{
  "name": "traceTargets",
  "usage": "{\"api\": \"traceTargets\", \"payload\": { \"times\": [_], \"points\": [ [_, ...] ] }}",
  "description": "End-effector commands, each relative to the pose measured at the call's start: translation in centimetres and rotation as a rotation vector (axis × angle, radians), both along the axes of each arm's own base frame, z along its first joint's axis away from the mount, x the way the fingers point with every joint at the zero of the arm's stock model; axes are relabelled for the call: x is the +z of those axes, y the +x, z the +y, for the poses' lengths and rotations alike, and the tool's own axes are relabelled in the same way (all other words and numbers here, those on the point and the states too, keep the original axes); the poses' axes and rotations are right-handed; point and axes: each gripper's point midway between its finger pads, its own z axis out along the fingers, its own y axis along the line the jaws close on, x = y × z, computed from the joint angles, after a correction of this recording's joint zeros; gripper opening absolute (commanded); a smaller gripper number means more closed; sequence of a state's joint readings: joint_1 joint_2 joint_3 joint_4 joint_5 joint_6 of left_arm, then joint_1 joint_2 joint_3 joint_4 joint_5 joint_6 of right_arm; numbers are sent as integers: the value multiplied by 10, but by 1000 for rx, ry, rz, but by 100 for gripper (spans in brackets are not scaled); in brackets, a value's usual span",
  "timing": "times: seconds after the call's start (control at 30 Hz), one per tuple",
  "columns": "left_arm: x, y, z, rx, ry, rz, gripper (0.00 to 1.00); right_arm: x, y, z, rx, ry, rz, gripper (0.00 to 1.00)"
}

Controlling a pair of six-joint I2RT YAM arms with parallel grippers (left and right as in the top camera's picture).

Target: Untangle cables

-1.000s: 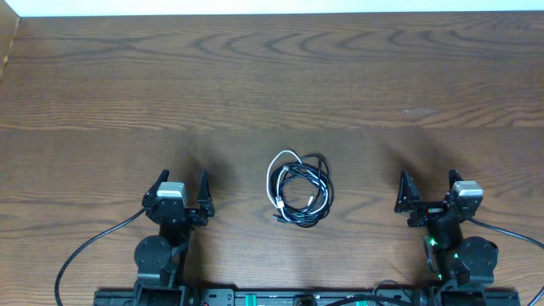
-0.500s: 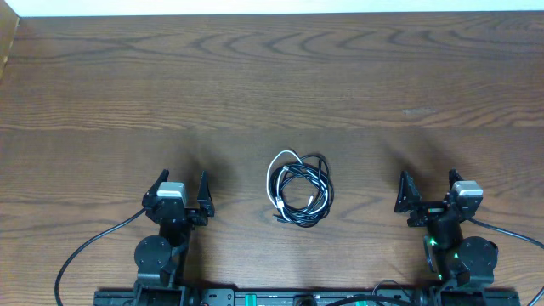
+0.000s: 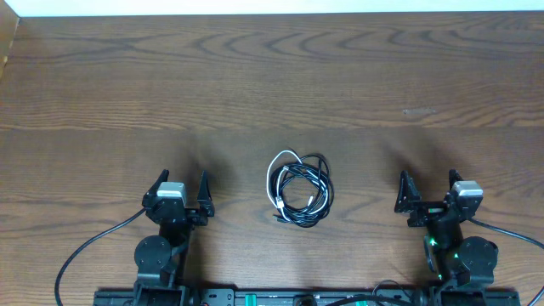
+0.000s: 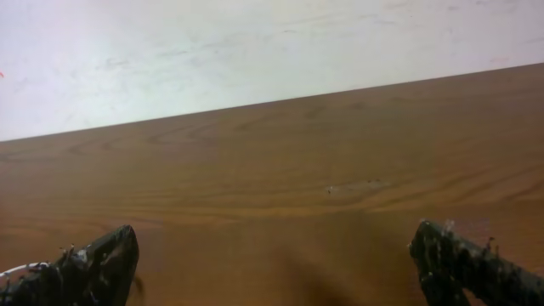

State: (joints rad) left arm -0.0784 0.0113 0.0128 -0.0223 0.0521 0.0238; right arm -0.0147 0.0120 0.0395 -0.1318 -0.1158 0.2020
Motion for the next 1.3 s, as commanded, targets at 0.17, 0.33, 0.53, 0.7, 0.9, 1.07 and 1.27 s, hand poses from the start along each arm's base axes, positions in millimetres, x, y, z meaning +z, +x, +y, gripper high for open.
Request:
{"api": "traceTargets", "payload": {
  "times": [0.17,0.33,0.53,0.7,0.9,1.07,1.27],
  "points": [
    [-16,-1,5,23,16,57,79,-1,0,-2,-10,10,1,99],
    [-16,-1,5,23,16,57,80,-1,0,-2,-10,10,1,99],
    [-16,-1,5,23,16,57,80,-1,0,4,15,10,2,99],
    [-16,-1,5,23,16,57,80,-1,0,5,20,10,2,99],
    [-16,-1,5,23,16,57,80,-1,0,5,20,10,2,99],
    [-16,-1,5,23,16,57,80,-1,0,5,20,10,2,99],
    [-16,-1,5,23,16,57,80,-1,0,5,20,10,2,99]
  ]
}}
